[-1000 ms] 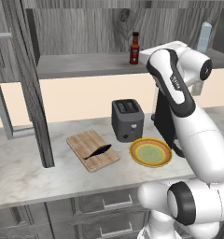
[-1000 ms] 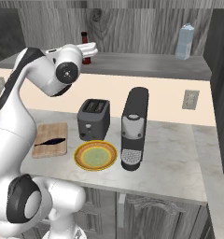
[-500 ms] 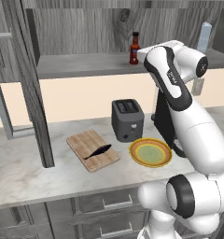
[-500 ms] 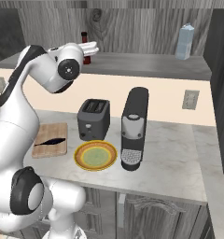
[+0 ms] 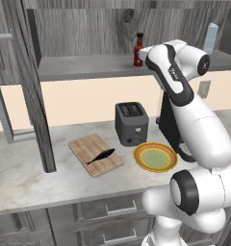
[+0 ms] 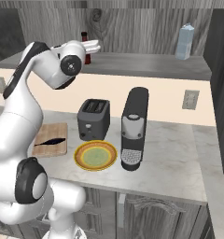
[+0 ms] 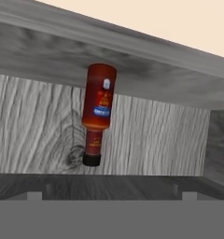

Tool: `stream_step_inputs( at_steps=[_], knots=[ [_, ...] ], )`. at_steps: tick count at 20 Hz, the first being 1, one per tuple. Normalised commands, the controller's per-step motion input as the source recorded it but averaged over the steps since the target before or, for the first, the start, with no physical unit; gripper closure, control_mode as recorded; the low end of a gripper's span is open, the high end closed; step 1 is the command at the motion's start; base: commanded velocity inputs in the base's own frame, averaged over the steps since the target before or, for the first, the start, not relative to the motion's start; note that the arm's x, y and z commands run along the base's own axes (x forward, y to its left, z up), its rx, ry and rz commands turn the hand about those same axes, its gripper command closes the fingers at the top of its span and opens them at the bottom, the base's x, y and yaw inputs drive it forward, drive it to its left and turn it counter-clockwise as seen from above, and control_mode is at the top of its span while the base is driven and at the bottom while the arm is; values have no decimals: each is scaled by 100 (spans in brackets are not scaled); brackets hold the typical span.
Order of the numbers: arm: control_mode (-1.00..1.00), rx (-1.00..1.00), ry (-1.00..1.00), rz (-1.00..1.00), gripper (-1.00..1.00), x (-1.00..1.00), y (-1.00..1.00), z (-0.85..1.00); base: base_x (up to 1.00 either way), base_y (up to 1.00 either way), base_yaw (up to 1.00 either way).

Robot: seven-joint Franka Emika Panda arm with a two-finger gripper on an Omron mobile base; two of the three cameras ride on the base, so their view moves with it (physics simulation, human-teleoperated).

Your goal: Pick the fish from the plate and place it on the cutting board. Then pick the condiment bottle from the cabinet and place it next to the cutting board.

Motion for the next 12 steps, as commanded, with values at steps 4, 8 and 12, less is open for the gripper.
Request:
stream_step_inputs(
  at_steps=[4,8,12],
  knots=[
    [-100,0,0,-1,-100,13,0,0,0,0,0],
    [-100,0,0,-1,-100,12,0,0,0,0,0],
    [-100,0,0,-1,-100,12,0,0,0,0,0]
  ],
)
